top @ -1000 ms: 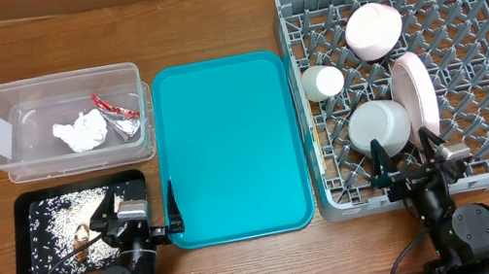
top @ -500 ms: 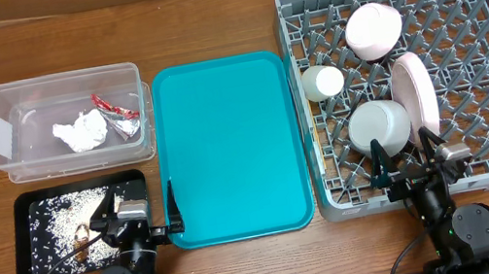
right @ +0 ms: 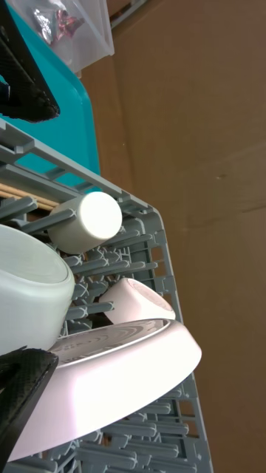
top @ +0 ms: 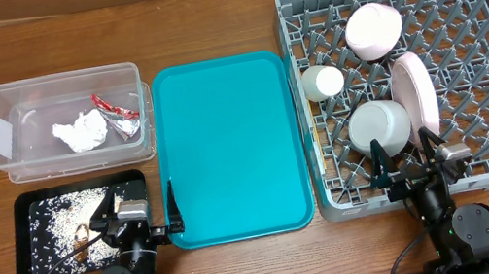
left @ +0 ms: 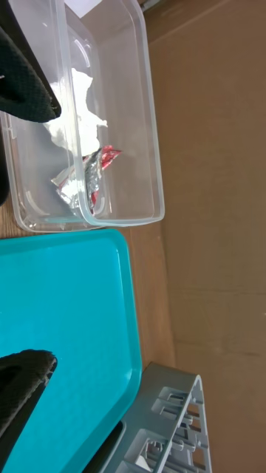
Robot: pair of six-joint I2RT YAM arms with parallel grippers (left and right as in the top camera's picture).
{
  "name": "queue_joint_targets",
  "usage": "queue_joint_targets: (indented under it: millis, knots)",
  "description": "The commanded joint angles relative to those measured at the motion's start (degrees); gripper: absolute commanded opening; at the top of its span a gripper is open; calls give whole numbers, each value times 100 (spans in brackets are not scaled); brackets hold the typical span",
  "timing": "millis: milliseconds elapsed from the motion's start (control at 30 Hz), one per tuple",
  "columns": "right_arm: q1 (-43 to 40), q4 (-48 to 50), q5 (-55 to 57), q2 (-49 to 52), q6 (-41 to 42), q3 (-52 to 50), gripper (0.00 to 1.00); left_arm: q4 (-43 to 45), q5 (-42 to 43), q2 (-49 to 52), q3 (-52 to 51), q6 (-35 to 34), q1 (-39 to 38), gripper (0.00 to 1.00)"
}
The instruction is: Sort waste into correct bins and load items into the dishwasher
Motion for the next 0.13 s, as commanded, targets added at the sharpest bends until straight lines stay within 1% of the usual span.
queue_joint_targets:
  millis: [0, 100]
  knots:
    - [-22, 33, 52, -46, 7, -61, 100, 7, -35, -63, -39, 131, -24, 100]
    - [-22, 33, 52, -46, 7, -61, 100, 7, -35, -63, -39, 131, -24, 100]
